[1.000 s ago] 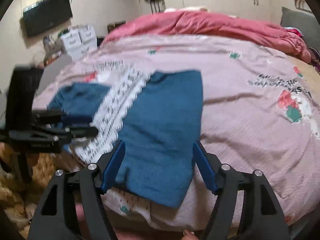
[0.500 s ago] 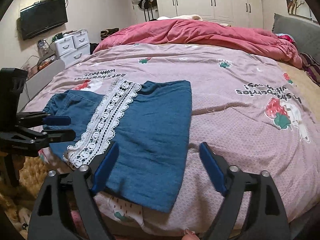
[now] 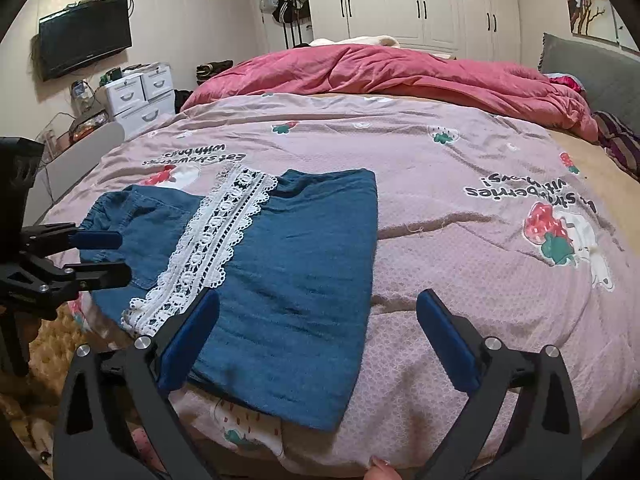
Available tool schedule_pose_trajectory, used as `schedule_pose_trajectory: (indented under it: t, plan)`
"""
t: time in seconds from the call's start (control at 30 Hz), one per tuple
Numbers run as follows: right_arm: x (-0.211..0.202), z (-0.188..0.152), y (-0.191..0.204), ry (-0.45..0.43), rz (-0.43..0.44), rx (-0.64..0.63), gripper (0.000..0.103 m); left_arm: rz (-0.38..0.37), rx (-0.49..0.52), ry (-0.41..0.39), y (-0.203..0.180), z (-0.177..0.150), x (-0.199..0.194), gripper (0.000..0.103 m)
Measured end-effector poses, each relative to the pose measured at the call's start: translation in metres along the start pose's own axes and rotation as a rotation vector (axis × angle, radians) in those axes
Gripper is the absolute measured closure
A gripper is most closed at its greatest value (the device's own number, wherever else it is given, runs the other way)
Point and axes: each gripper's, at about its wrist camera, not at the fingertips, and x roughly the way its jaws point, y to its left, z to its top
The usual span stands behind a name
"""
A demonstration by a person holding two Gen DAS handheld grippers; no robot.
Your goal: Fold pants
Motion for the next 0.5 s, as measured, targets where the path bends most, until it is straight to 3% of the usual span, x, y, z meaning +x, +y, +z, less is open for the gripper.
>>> schedule_pose_trajectory:
  t: [0.5]
  plan:
    - [0.009,0.017,0.016,-0.012,0.050,-0.016,0.005,0.038,-0.053,-0.062,0.024,0.001,-0.030,0.014]
